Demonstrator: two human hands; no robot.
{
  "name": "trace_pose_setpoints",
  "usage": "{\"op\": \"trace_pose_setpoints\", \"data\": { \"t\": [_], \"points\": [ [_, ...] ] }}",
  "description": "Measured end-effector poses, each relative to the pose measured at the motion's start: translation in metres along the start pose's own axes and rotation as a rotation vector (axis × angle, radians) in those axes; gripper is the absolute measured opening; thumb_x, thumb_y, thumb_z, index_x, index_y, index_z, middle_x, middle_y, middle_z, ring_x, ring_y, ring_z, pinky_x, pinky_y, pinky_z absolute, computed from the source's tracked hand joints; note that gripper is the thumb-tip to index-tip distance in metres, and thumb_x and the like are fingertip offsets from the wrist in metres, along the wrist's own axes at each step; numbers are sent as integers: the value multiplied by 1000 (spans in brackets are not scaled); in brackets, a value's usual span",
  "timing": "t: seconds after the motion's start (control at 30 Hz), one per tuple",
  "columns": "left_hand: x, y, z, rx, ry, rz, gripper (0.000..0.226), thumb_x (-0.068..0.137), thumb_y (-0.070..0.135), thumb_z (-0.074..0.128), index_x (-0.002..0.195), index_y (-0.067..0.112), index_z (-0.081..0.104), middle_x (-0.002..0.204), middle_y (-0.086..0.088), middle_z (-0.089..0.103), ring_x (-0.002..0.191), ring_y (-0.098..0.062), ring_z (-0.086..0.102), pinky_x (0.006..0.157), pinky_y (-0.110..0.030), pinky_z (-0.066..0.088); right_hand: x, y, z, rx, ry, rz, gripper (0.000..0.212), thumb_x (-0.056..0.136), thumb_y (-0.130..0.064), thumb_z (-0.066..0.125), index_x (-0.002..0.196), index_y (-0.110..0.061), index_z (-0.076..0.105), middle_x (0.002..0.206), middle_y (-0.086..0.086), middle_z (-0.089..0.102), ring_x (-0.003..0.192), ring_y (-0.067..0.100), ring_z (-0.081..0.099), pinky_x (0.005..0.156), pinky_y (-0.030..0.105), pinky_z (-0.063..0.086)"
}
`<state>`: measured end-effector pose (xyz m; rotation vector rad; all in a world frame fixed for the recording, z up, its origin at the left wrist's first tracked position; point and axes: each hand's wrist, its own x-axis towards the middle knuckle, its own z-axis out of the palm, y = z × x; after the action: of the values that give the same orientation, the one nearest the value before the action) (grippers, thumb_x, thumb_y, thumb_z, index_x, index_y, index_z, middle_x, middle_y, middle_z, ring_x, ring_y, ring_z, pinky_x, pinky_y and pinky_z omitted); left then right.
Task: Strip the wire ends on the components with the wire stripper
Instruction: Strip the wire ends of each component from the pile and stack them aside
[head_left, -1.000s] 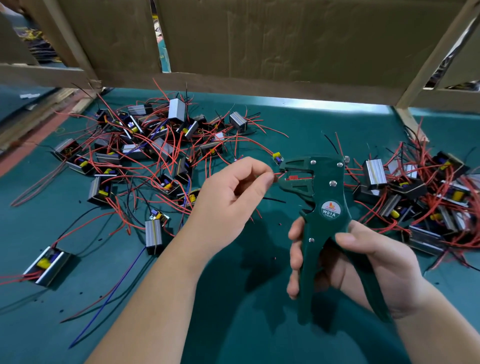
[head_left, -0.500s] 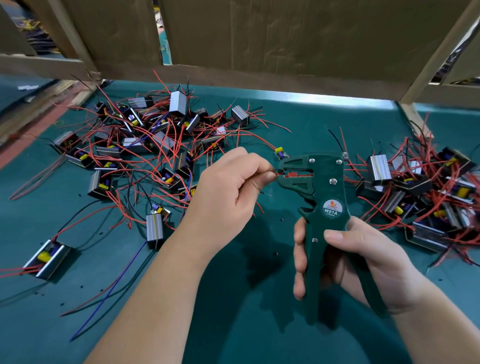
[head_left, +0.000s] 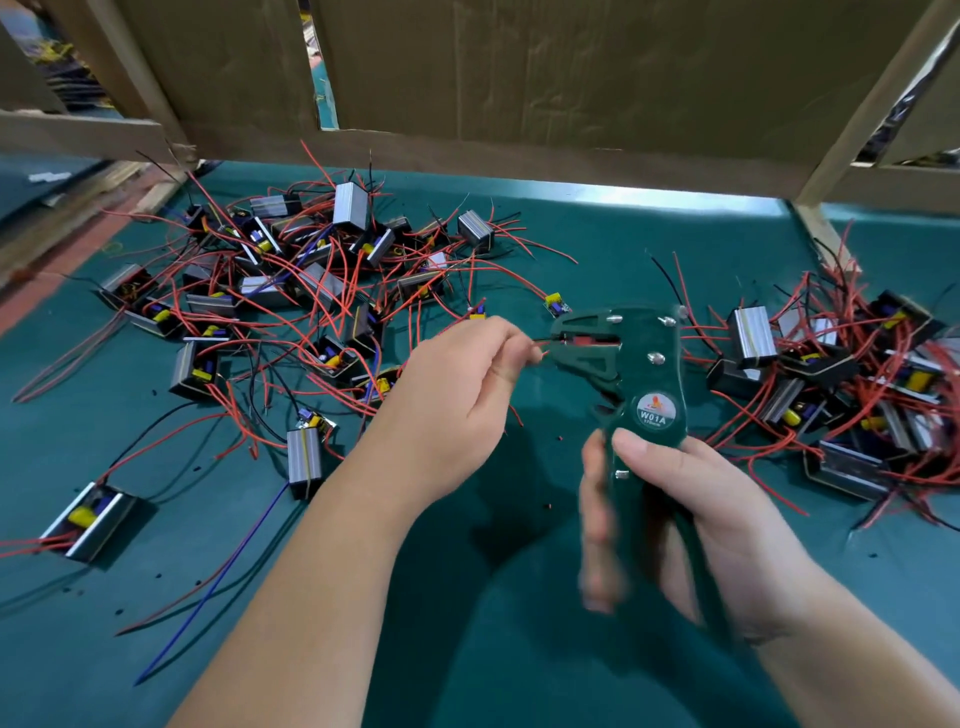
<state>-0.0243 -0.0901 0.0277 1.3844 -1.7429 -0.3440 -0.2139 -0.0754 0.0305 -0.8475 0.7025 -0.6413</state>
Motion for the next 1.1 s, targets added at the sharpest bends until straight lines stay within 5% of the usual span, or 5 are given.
{"op": "trace_pose_setpoints", "data": {
  "t": [0.1,0.3,0.47,0.7,1.1],
  "points": [
    [0,-6,3,73,-131,-40,22,98,25,45,90,18,65,75,18,54,73,-1,48,67,-15,33,4,-1,3,17,143,30,38,61,-44,72,65,-11,53,56,11,44,33,23,42,45,33,45],
    [2,-12,-5,41,-46,-47,13,93,21,57,95,21,69,73,18,61,71,9,54,66,-3,35,-3,-19,-13,32,25,-1,51,47,-51,84,71,-12,61,61,12,50,42,29,50,47,40,50],
    [6,-14,-7,-281,10,-254,24,89,10,66,91,34,68,69,13,71,61,-5,58,60,-12,45,-3,-26,-24,69,88,-20,48,45,-45,78,75,-10,64,68,14,54,50,31,55,51,44,52],
    [7,-6,-6,-589,62,-338,19,86,5,66,87,23,71,70,9,73,58,4,56,56,-7,42,3,-12,-14,154,16,121,47,51,-30,74,89,-2,66,80,23,58,65,40,61,64,54,54],
    [7,2,-3,-631,78,-303,18,86,2,67,79,19,69,68,16,67,64,6,57,65,-8,44,0,-9,-6,216,-248,95,52,60,-30,80,101,-3,65,86,23,59,74,42,62,73,57,51]
  ]
}}
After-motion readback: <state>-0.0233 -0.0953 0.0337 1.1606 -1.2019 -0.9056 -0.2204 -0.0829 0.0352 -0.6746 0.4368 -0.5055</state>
